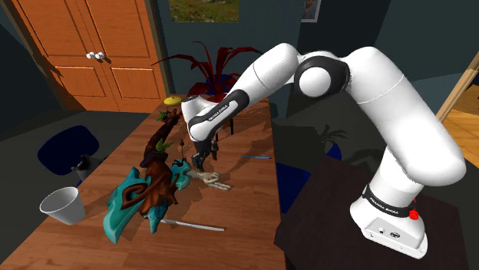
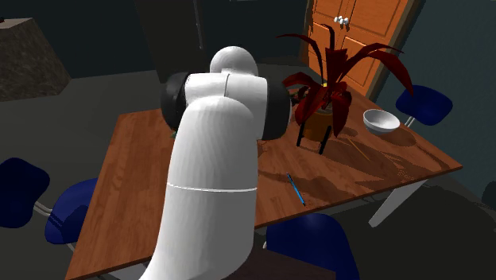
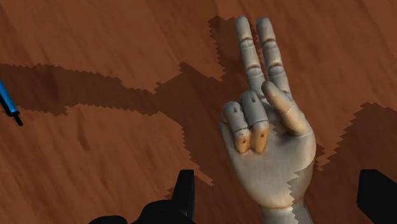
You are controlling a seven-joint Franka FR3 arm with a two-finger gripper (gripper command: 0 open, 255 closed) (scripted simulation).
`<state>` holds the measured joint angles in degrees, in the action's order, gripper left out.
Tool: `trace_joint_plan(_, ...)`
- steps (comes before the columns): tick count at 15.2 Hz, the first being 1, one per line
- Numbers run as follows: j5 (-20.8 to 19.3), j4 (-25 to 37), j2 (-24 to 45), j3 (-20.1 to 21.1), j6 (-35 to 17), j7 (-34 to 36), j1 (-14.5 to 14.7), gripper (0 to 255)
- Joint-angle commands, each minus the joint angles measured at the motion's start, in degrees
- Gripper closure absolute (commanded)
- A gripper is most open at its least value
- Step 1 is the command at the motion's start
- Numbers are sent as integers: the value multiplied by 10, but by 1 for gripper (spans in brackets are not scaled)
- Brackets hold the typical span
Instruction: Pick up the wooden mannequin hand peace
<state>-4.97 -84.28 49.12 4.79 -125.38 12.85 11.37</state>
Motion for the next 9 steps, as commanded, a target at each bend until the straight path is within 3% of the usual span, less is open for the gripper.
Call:
trace_joint_plan(1, -2, 86, 65, 0, 22, 0, 9, 0)
trace_joint_plan(3, -2, 146, 109, 0, 40, -1, 16, 0)
trace_joint_plan(9, -3, 169, 148, -2, 24, -1, 17, 0)
